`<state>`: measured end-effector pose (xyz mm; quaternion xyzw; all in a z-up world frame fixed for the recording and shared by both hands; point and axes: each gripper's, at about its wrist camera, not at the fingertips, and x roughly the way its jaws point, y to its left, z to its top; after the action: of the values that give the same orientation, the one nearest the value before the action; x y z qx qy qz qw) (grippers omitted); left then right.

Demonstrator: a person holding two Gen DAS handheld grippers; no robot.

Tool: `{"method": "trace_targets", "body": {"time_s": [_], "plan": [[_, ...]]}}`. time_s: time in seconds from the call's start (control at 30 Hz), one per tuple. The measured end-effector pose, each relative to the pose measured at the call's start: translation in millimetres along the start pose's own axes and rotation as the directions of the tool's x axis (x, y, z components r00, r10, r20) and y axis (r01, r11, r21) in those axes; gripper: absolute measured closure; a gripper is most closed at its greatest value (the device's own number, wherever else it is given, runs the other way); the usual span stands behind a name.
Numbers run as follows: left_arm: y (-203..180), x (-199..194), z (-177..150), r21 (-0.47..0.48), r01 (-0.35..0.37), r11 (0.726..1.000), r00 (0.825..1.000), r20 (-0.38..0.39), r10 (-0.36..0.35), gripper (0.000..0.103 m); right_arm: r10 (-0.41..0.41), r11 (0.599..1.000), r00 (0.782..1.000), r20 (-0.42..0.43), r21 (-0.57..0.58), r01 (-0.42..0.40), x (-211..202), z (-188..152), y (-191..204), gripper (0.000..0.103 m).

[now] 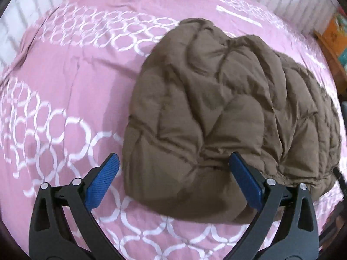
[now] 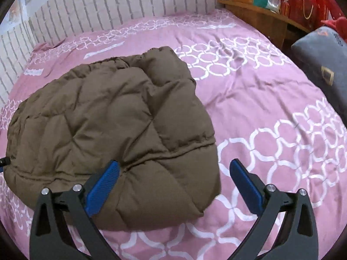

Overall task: Fold large clothes
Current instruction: 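Lift both tools open away from the folded jacket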

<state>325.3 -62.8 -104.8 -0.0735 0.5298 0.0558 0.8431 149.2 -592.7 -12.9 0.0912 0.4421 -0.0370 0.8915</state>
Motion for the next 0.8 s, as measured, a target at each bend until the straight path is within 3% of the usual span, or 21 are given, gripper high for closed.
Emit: {"method": "trace_targets", "body": {"time_s": [0.13,0.8], "plan": [[-33,1,12,0.077,-0.02,0.997,0.999,0.046,0.017,0.003,0.02,1.0,0.999,0.025,0.021,-0.021,9,4,0,0.002],[-50,19,29,0.087,-0.02,0.996,0.999,0.032,0.017,0.003,0.03,0.999,0.999,-0.022,0.019,-0.03,46,-7,2,0.002]]}}
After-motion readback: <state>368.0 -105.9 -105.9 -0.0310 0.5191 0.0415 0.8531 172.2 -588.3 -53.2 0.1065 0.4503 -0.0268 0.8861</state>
